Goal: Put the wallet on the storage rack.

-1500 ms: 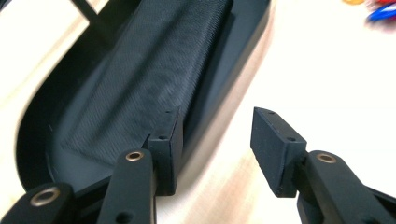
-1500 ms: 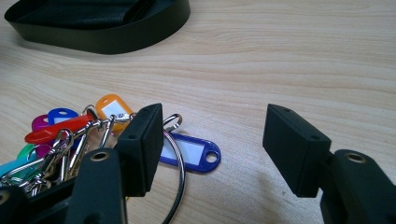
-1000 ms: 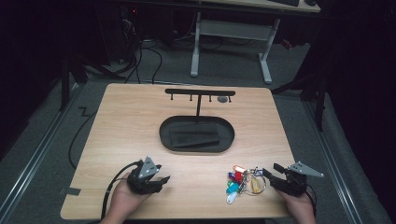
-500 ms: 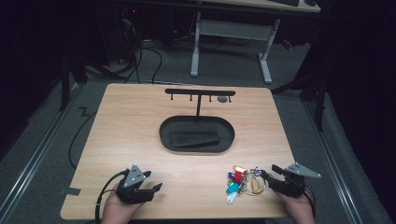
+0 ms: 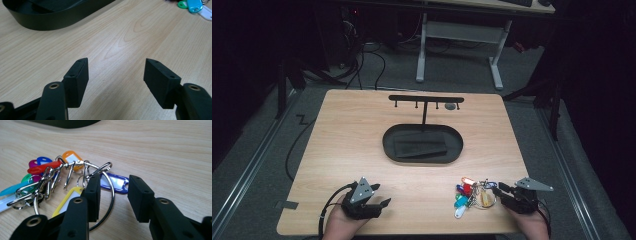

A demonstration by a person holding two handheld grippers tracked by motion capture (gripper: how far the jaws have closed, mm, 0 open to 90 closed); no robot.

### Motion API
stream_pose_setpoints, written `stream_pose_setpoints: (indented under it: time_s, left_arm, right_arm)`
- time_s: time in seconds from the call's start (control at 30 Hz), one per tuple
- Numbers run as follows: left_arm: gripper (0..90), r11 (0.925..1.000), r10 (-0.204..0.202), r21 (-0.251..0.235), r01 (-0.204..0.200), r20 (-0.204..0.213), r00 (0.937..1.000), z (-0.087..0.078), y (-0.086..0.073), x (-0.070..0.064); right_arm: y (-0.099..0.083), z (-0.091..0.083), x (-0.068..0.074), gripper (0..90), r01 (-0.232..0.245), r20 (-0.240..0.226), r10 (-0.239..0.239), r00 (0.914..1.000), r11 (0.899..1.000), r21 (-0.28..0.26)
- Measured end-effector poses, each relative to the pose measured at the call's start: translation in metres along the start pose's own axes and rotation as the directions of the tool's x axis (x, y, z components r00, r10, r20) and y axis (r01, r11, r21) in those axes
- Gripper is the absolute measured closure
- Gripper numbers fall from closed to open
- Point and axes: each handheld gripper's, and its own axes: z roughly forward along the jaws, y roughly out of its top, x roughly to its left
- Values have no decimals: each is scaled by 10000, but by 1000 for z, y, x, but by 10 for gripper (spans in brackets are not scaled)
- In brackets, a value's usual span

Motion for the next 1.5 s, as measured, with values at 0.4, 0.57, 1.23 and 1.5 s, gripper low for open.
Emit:
stream_pose_setpoints:
  time_s: [0.4, 0.57, 1.23, 1.5]
  left_arm:
    - [371, 9985, 530, 93, -534, 360, 9979, 2, 1, -3]
    - [367, 9992, 371, 125, -375, 284, 9989, 1, -1, 1]
    - [366, 9981, 507, 322, -516, 307, 9982, 0, -4, -2]
    - [365, 9982, 469, 367, -479, 278, 9985, -1, -5, -1]
  right_arm:
    - [46, 14, 21, 746, 1441, 85, -1466, 9892, 9804, 1347]
    - [65, 29, 33, 745, 1993, -153, -2000, 9797, 9621, 1862]
    - [52, 12, 16, 714, 1929, 467, -2205, 9743, 9227, 3337]
    - [73, 23, 28, 689, 2881, -214, -3061, 9518, 8676, 4053]
